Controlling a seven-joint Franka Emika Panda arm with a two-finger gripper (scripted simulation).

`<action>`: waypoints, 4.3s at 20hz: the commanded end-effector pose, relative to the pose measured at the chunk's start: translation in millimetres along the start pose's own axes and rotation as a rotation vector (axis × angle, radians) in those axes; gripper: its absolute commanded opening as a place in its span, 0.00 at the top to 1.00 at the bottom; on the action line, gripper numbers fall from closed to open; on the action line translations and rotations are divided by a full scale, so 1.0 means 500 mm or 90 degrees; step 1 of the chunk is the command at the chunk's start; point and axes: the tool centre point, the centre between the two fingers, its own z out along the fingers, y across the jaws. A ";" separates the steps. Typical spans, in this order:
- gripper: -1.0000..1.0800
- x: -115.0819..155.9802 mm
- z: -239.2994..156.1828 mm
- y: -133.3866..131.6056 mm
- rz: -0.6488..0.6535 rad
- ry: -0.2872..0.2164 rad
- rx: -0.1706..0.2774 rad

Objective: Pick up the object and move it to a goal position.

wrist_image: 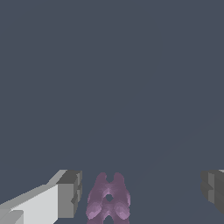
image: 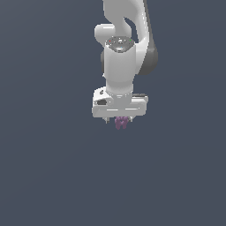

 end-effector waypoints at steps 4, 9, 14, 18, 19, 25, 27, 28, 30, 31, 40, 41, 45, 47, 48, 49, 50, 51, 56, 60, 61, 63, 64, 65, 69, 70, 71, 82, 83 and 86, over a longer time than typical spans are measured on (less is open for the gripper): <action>0.04 0.003 -0.002 0.014 0.003 0.002 -0.004; 0.04 0.011 -0.013 0.070 0.013 0.008 -0.020; 0.04 0.011 -0.013 0.072 0.015 0.009 -0.021; 0.04 0.009 -0.011 0.070 0.029 0.008 -0.021; 0.04 0.008 -0.010 0.069 0.035 0.007 -0.021; 0.04 -0.002 -0.003 0.061 0.083 0.004 -0.020; 0.04 -0.007 0.000 0.058 0.105 0.003 -0.020; 0.04 -0.009 0.002 0.056 0.117 0.002 -0.020; 0.04 -0.015 0.006 0.052 0.144 0.000 -0.020; 0.04 -0.017 0.008 0.049 0.158 -0.001 -0.020; 0.04 -0.047 0.028 0.028 0.298 -0.009 -0.021; 0.04 -0.050 0.030 0.026 0.314 -0.010 -0.021; 0.04 -0.064 0.038 0.017 0.377 -0.014 -0.023; 0.04 -0.071 0.042 0.013 0.409 -0.016 -0.023; 0.04 -0.075 0.044 0.011 0.424 -0.017 -0.024; 0.04 -0.078 0.046 0.009 0.440 -0.018 -0.024; 0.04 -0.081 0.048 0.007 0.456 -0.019 -0.025; 0.04 -0.085 0.051 0.005 0.472 -0.020 -0.026; 0.04 -0.103 0.060 -0.005 0.551 -0.024 -0.029; 0.04 -0.117 0.068 -0.013 0.614 -0.027 -0.032; 0.04 -0.121 0.070 -0.015 0.630 -0.028 -0.033; 0.04 -0.128 0.074 -0.019 0.661 -0.030 -0.035; 0.04 -0.132 0.076 -0.020 0.677 -0.031 -0.036; 0.04 -0.136 0.078 -0.022 0.693 -0.031 -0.037; 0.04 -0.150 0.085 -0.029 0.757 -0.034 -0.041; 0.04 -0.154 0.087 -0.031 0.772 -0.035 -0.043; 0.04 -0.158 0.089 -0.033 0.788 -0.035 -0.044; 0.04 -0.194 0.105 -0.048 0.939 -0.040 -0.056; 0.04 -0.196 0.106 -0.049 0.949 -0.041 -0.057; 0.04 -0.202 0.109 -0.051 0.972 -0.041 -0.059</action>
